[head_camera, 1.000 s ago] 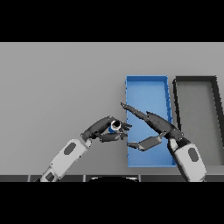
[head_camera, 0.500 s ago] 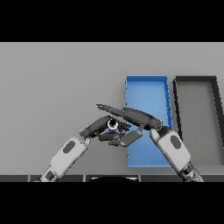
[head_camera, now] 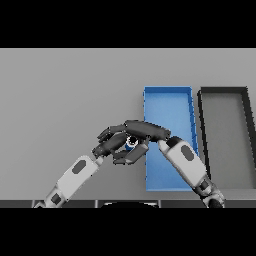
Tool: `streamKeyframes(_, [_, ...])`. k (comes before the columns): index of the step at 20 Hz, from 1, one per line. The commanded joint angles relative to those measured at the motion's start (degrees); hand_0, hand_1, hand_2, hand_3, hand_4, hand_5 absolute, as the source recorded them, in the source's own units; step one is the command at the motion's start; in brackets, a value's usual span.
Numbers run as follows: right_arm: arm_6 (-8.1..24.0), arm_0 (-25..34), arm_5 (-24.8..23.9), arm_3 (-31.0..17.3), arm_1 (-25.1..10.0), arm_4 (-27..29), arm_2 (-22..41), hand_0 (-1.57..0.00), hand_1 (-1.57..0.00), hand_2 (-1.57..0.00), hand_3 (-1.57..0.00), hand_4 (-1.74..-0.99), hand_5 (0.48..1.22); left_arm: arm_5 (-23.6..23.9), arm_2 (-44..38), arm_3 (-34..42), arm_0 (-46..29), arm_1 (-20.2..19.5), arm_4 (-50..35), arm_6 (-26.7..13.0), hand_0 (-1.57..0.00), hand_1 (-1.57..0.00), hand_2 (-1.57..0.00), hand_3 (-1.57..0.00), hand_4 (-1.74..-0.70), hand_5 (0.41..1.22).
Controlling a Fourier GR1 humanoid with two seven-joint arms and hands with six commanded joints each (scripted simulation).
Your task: Pick up the blue pipe and place it into the blue bin.
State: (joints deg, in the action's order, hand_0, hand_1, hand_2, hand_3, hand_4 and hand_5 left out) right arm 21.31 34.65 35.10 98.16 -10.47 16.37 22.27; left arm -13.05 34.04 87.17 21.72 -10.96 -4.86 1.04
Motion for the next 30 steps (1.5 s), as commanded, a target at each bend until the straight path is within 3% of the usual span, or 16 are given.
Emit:
streamKeyframes(1, [-1.14,0.56,0.55,-0.49,-0.05,0.56,-0.10,-0.70,-0.71,-0.71,-0.56,-1.453,0.551,0.74,0.01,1.07,-0.56,-0.05,0.32,0.02,-0.88,-0.83,-0.80,-0.67,-1.61,1.221])
streamKeyframes(2, [-0.84,0.16,0.91,0.31,0.11,1.78,0.43,-0.87,-0.89,-0.89,-0.70,-1.503,0.573,1.05,0.22,1.09,-1.07,0.01,0.56,1.23,-0.89,-0.87,-0.85,-0.66,-1.64,1.221])
streamKeyframes(3, [-0.47,-0.15,0.42,0.21,1.11,3.48,1.14,-1.01,-1.02,-1.02,-0.83,-1.541,0.604,1.39,0.15,1.75,-2.07,0.70,-0.21,0.76,-1.03,-1.01,-0.99,-0.62,-1.66,1.192])
streamKeyframes(5, [1.20,-0.11,-1.50,0.84,1.59,4.82,1.16,-1.21,-1.22,-1.22,-1.10,-1.492,0.706,1.24,-0.58,1.56,-3.13,2.37,-2.42,2.28,-1.22,-1.21,-1.20,-0.52,-1.69,1.203])
streamKeyframes(8, [-2.56,-0.55,-2.28,0.71,1.64,2.45,1.12,-1.39,-1.39,-1.39,-1.33,-1.458,0.957,0.10,-1.71,1.29,-3.14,2.72,-3.89,2.22,-1.39,-1.39,-1.38,-0.55,-1.71,1.212])
streamKeyframes(9, [-3.90,-0.85,-1.98,1.29,1.20,1.25,1.25,-1.42,-1.43,-1.43,-1.38,-1.456,1.010,0.35,-1.70,1.16,-2.64,2.96,-3.60,1.45,-1.43,-1.42,-1.42,-0.59,-1.72,1.214])
streamKeyframes(11, [-5.23,-0.68,-1.93,1.21,2.07,-1.47,1.71,-1.48,-1.48,-1.48,-1.45,-1.465,1.086,0.43,-1.46,0.32,-2.34,2.27,-2.89,3.69,-1.48,-1.45,-1.47,-0.55,-1.73,1.216])
streamKeyframes(14, [-5.29,-2.35,-2.12,1.98,1.92,0.90,1.41,-1.52,-1.52,-1.52,-1.51,-1.473,1.152,0.68,-0.54,-0.02,-1.64,1.38,-2.14,4.60,-1.50,-1.36,-1.52,-0.51,-1.73,1.219])
streamKeyframes(15, [-4.27,-1.85,-1.95,1.61,2.42,1.63,1.41,-1.53,-1.53,-1.53,-1.52,-1.474,1.166,0.26,-0.50,-0.76,-1.17,1.17,-1.90,6.04,-1.43,-1.22,-1.35,-0.53,-1.64,1.219])
streamKeyframes(16, [-4.38,-2.01,-1.78,1.77,2.21,1.75,1.43,-1.54,-1.54,-1.54,-1.53,-1.477,1.177,-0.04,-0.29,-0.61,-0.65,1.03,-1.31,5.49,-1.41,-1.19,-1.24,-0.52,-1.54,1.219])
streamKeyframes(18, [-2.79,-2.02,-1.34,2.37,2.47,1.34,1.50,-1.55,-1.55,-1.55,-1.54,-1.480,1.193,-1.61,0.32,-0.32,-1.22,0.63,-0.93,5.27,-0.98,-0.80,-0.82,-0.33,-1.34,1.220])
streamKeyframes(21, [-3.80,-3.02,-1.44,3.20,2.60,0.81,1.37,-1.56,-1.56,-1.56,-1.56,-1.482,1.206,-5.64,-0.57,0.03,-1.29,-0.66,0.09,3.73,-0.50,-0.41,-0.42,-0.17,-1.11,1.184])
streamKeyframes(24, [-4.96,-3.07,-2.14,3.05,3.49,0.94,1.44,-1.57,-1.57,-1.57,-1.56,-1.484,1.214,-5.78,-1.68,-0.28,-1.21,-0.36,3.25,4.47,-0.26,-0.21,-0.21,-0.09,-0.95,0.964])
streamKeyframes(26, [-3.52,-2.86,-2.28,3.47,3.60,1.72,1.36,-1.57,-1.57,-1.57,-1.57,-1.484,1.216,-4.68,-1.93,-0.70,-1.45,0.03,3.77,3.30,-0.16,-0.13,-0.14,-0.05,-0.88,0.842])
streamKeyframes(27, [-3.97,-3.30,-2.48,3.64,3.88,1.35,1.75,-1.57,-1.57,-1.57,-1.57,-1.484,1.217,-4.29,-2.14,-0.88,-1.01,0.20,3.83,1.66,-0.13,-0.11,-0.11,-0.04,-0.85,0.794])
streamKeyframes(30, [-3.55,-3.30,-2.94,4.01,3.86,0.79,1.50,-1.57,-1.57,-1.57,-1.57,-1.485,1.219,-3.77,-2.08,-0.67,-1.52,0.14,4.13,2.59,-0.07,-0.05,-0.06,-0.02,-0.83,0.689])
